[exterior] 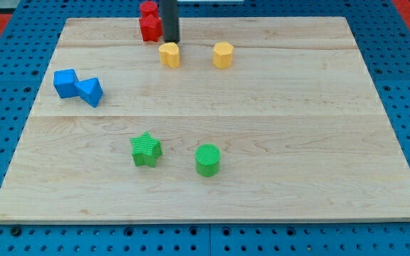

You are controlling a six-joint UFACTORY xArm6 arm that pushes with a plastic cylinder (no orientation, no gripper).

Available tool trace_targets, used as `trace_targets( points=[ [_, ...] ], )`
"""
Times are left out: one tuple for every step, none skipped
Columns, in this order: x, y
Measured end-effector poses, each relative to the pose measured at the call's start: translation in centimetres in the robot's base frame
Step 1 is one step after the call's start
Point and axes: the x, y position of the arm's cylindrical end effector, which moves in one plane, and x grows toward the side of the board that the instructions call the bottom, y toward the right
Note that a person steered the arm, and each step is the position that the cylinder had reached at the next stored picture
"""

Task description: Move the yellow blocks to the top center

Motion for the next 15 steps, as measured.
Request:
trace_targets(
  points=[
    [-2.2,-1.2],
    [-2.2,-1.2],
    [-0.7,-0.2],
    [1.8,0.6],
    [3.2,-3.3],
    [6.9,-2.9],
    [7.2,2.9],
    [4.4,5.0],
    [6.4,6.5],
    [7.9,5.6],
    [8.0,11.3],
    [4.9,11.3],
    [1.1,11.1],
    [5.5,10.5],
    [7.8,3.4]
  ],
)
